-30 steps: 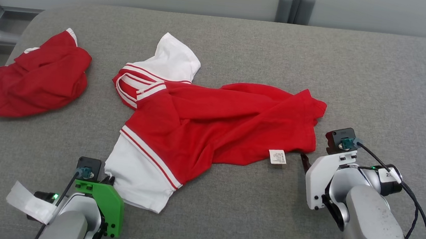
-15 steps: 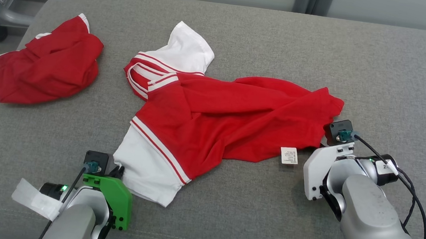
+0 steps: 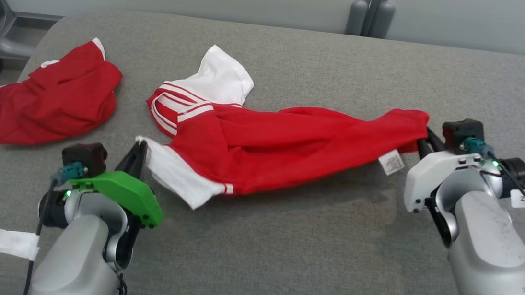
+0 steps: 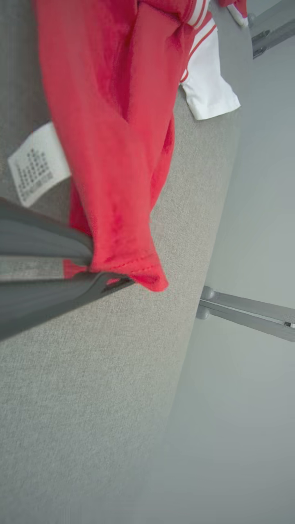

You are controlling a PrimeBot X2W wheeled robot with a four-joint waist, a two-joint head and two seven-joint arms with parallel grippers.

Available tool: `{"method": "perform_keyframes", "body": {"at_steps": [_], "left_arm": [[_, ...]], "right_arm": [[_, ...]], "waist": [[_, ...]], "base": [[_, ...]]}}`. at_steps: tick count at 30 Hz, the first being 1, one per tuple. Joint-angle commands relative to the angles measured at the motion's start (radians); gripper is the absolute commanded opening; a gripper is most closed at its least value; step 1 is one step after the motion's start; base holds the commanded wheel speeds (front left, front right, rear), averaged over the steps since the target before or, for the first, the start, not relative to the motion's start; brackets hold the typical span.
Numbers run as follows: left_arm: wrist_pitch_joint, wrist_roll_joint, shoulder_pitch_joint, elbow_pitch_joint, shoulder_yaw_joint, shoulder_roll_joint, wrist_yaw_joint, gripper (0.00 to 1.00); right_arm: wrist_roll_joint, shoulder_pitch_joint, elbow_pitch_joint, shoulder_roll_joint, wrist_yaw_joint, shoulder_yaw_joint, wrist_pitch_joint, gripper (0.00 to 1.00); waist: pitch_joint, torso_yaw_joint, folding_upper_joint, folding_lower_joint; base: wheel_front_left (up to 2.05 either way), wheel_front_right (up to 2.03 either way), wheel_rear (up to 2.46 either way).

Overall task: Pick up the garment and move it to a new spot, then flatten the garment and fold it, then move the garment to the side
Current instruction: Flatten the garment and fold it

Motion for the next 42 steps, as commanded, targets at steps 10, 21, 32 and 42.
{"method": "perform_keyframes", "body": {"at_steps": [10,21,32,42], "left_arm": [[-0.005,-0.209,-0.019,-0.416,0.128,-0.058,0.060,0.00],[-0.065,-0.304,-0.176,-0.669,0.108,-0.075,0.151,0.00],[-0.043,-0.274,-0.390,-0.516,0.083,-0.062,0.187,0.00],[-0.130,-0.227,-0.760,-0.265,0.119,-0.050,0.136,0.00]], "right_arm": [[-0.027,0.078,-0.318,-0.070,0.000,-0.062,0.059,0.00],[-0.020,0.132,-0.654,-0.105,-0.001,-0.113,0.213,0.00],[0.135,-0.037,-0.519,-0.096,-0.001,0.053,0.294,0.00],[0.272,-0.457,-0.237,-0.039,-0.001,0.115,0.228,0.00]], "waist": [[-0.053,-0.079,0.0000,0.0000],[-0.031,-0.176,0.0000,0.0000],[0.134,-0.237,0.0000,0.0000],[0.383,-0.264,0.0000,0.0000]], "base": [[0.00,0.00,0.00],[0.00,0.00,0.00],[0.00,0.00,0.00],[0.00,0.00,0.00]]}}
